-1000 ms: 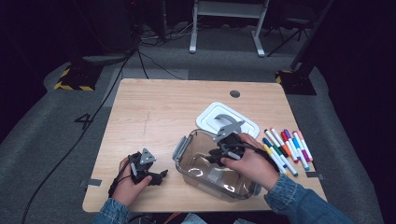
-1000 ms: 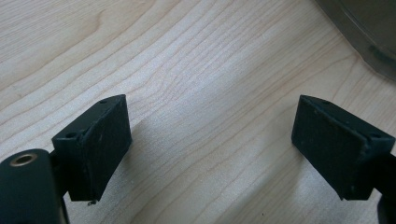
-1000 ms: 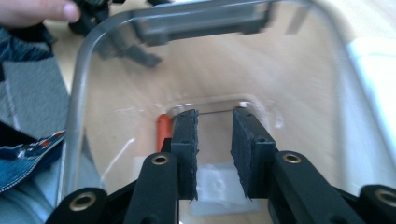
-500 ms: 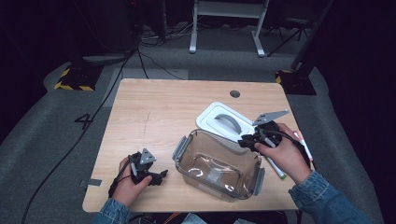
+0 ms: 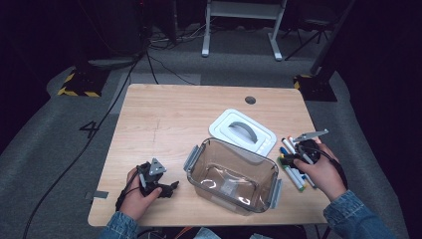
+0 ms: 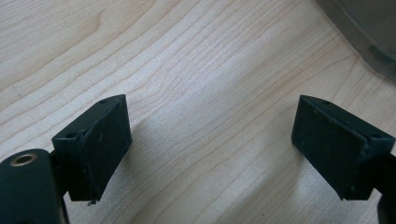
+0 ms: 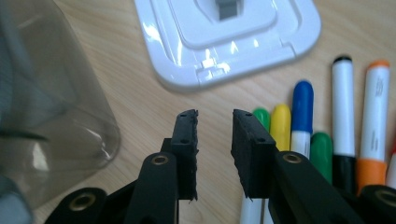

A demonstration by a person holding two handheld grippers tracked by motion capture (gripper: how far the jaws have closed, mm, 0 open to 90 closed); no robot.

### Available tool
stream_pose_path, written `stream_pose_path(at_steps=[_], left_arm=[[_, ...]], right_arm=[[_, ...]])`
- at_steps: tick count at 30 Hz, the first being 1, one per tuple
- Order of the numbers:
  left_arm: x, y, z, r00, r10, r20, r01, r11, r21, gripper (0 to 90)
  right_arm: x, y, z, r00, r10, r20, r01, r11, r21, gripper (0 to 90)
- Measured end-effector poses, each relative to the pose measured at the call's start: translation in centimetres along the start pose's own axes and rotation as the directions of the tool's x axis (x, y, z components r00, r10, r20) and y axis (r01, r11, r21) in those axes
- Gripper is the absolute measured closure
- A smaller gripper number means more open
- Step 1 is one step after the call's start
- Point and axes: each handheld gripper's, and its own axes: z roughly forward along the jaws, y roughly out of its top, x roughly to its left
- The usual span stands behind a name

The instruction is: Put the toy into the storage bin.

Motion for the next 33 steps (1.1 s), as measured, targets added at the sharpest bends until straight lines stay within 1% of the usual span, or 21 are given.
stream_pose_path(at_steps=[5,9,13,15,17,20,22,25,29,33], left_arm=[[0.0,0.0,0.0,1.0,0.0,0.0,0.0,1.0,0.0,12.4],[0.0,0.0,0.0,1.0,0.0,0.0,0.0,1.0,0.0,12.4],[0.0,0.0,0.0,1.0,0.0,0.0,0.0,1.0,0.0,12.4],[0.0,0.0,0.0,1.0,0.0,0.0,0.0,1.0,0.0,12.4],[0.0,0.0,0.0,1.0,0.0,0.0,0.0,1.0,0.0,12.4],[0.0,0.0,0.0,1.0,0.0,0.0,0.0,1.0,0.0,12.4],[0.0,0.0,0.0,1.0,0.0,0.0,0.0,1.0,0.0,12.4],[0.0,0.0,0.0,1.0,0.0,0.0,0.0,1.0,0.0,12.4],[0.0,0.0,0.0,1.0,0.0,0.0,0.0,1.0,0.0,12.4],[0.0,0.0,0.0,1.0,0.0,0.0,0.0,1.0,0.0,12.4]], right_arm=[[-1.1,-2.2,1.0,0.9992,0.036,0.021,-0.036,0.999,0.034,71.3],[-1.7,-3.3,1.5,0.9977,0.066,0.016,-0.067,0.996,0.052,71.1],[-2.2,-4.1,2.2,0.9965,0.082,0.014,-0.083,0.994,0.07,71.5],[-2.3,-4.5,2.7,0.9967,0.08,0.017,-0.081,0.994,0.077,72.2],[-2.4,-4.5,2.7,0.9958,0.092,0.007,-0.092,0.994,0.066,72.9],[-2.3,-4.5,2.8,0.9968,0.077,0.018,-0.078,0.995,0.064,74.0],[-2.1,-4.4,2.9,0.9968,0.077,0.017,-0.078,0.995,0.063,74.0],[-1.8,-4.3,3.0,0.9977,0.055,0.039,-0.057,0.996,0.062,73.0],[-1.7,-4.2,3.1,0.9972,0.049,0.056,-0.053,0.997,0.058,72.8],[-1.8,-4.2,3.1,0.9972,0.047,0.059,-0.05,0.997,0.059,72.8]])
